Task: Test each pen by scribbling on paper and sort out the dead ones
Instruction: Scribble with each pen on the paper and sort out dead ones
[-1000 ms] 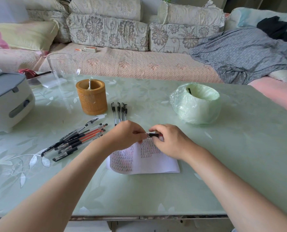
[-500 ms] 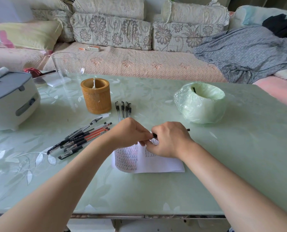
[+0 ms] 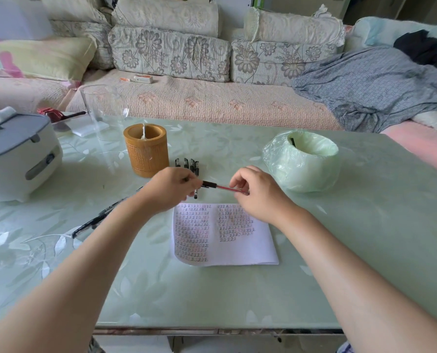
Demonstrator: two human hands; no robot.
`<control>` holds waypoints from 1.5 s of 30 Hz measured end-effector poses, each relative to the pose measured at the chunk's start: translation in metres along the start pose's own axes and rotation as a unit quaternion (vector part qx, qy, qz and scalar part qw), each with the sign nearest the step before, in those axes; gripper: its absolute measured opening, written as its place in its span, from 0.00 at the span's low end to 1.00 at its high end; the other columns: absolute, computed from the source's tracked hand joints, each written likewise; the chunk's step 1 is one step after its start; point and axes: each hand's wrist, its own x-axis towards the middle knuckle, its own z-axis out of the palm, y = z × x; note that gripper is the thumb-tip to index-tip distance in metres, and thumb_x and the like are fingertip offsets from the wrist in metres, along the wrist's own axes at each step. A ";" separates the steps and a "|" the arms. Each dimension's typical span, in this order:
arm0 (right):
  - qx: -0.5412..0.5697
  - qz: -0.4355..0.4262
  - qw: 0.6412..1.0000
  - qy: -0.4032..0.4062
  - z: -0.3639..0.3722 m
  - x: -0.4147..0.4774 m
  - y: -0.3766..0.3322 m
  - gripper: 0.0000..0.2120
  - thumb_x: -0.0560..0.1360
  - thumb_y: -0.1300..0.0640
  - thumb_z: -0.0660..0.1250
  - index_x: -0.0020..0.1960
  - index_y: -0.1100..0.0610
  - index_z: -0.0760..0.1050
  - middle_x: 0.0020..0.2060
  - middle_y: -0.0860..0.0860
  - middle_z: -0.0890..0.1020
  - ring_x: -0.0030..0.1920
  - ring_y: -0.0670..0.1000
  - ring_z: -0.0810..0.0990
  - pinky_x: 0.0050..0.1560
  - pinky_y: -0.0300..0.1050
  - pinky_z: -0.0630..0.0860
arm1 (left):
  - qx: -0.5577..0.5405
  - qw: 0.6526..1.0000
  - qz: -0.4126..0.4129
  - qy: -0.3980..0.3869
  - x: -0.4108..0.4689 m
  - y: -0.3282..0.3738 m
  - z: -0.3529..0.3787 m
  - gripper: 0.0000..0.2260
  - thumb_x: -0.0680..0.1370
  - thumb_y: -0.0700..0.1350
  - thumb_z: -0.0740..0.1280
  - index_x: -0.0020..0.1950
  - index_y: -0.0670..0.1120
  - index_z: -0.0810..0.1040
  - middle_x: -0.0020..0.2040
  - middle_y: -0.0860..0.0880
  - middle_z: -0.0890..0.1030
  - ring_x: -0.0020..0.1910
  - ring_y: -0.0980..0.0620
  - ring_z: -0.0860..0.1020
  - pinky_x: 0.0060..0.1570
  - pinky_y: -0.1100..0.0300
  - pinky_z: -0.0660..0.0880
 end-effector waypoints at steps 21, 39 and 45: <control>-0.100 0.184 0.978 -0.026 0.079 0.077 -0.014 0.13 0.70 0.57 0.69 0.29 0.60 0.73 0.25 0.55 0.69 0.30 0.54 0.66 0.32 0.43 0.64 | 0.269 0.963 0.026 -0.009 -0.047 -0.076 -0.051 0.06 0.72 0.53 0.70 0.47 0.55 0.79 0.44 0.56 0.77 0.43 0.53 0.75 0.36 0.62 0.69; -0.204 -0.150 0.954 -0.163 0.109 0.047 -0.101 0.09 0.77 0.49 0.65 0.55 0.46 0.79 0.52 0.47 0.78 0.54 0.54 0.78 0.45 0.45 0.68 | 0.325 0.946 -0.001 -0.002 -0.056 -0.075 -0.050 0.09 0.74 0.49 0.65 0.50 0.60 0.82 0.48 0.55 0.81 0.51 0.52 0.79 0.41 0.61 0.71; -0.187 -0.146 0.957 -0.170 0.110 0.043 -0.100 0.06 0.77 0.54 0.64 0.52 0.47 0.77 0.51 0.47 0.77 0.53 0.54 0.78 0.46 0.47 0.70 | 0.301 0.953 -0.006 -0.022 -0.060 -0.071 -0.057 0.08 0.75 0.51 0.67 0.51 0.59 0.82 0.44 0.59 0.80 0.46 0.55 0.77 0.42 0.62 0.71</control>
